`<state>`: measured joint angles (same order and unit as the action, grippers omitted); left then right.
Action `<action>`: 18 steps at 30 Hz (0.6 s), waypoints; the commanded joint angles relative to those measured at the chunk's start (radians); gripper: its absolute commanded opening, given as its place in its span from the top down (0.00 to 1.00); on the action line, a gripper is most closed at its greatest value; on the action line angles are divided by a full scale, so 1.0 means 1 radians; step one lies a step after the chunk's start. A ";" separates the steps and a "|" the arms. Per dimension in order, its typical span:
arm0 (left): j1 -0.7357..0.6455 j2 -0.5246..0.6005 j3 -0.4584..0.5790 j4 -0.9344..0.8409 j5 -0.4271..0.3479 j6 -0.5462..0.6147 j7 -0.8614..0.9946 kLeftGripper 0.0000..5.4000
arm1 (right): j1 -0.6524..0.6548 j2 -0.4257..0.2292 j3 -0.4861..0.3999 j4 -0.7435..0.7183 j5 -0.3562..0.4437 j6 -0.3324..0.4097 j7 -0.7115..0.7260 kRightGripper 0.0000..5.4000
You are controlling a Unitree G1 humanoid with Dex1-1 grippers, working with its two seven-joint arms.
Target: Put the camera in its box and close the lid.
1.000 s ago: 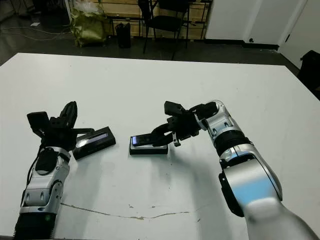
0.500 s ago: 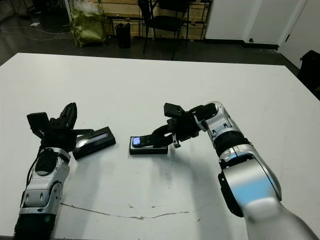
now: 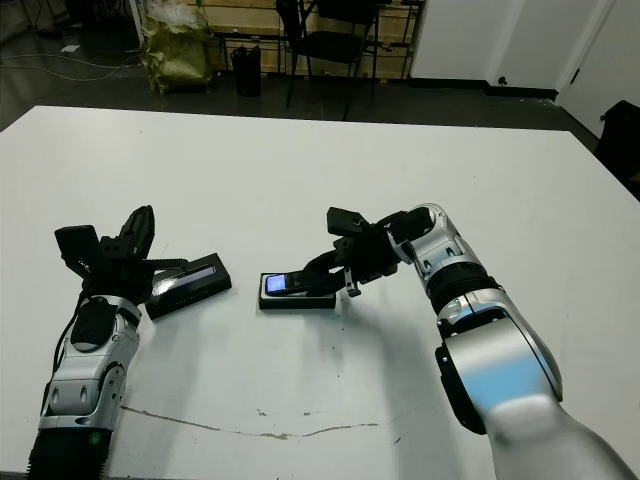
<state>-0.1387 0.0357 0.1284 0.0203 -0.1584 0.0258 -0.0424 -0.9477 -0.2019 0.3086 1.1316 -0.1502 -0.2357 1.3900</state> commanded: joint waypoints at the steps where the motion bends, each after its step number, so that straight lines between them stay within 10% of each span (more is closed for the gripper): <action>1: 0.013 -0.001 -0.003 0.008 0.007 0.007 0.003 1.00 | 0.001 0.004 0.013 0.006 -0.018 -0.008 -0.002 0.88; 18: 0.019 -0.002 -0.007 0.012 0.014 -0.004 0.012 1.00 | 0.004 0.059 0.042 0.030 -0.031 -0.010 0.009 0.88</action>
<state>-0.1315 0.0340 0.1222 0.0204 -0.1514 0.0149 -0.0319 -0.9564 -0.1729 0.3254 1.1445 -0.1561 -0.2444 1.3831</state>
